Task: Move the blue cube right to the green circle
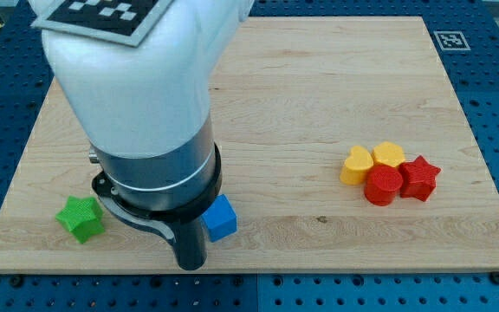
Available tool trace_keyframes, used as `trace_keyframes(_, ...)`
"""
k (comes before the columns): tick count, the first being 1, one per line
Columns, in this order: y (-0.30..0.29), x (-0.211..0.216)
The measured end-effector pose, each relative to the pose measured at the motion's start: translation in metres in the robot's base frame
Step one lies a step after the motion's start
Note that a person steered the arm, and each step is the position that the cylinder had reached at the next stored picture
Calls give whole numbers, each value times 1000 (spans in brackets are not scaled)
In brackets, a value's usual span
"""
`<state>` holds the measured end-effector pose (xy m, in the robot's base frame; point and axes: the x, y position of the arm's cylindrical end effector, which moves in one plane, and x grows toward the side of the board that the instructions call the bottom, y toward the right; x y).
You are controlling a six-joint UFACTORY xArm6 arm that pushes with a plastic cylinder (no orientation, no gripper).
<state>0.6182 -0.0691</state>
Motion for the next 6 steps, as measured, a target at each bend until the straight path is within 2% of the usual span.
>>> trace_keyframes(3, 30, -11)
trace_keyframes(6, 30, -34)
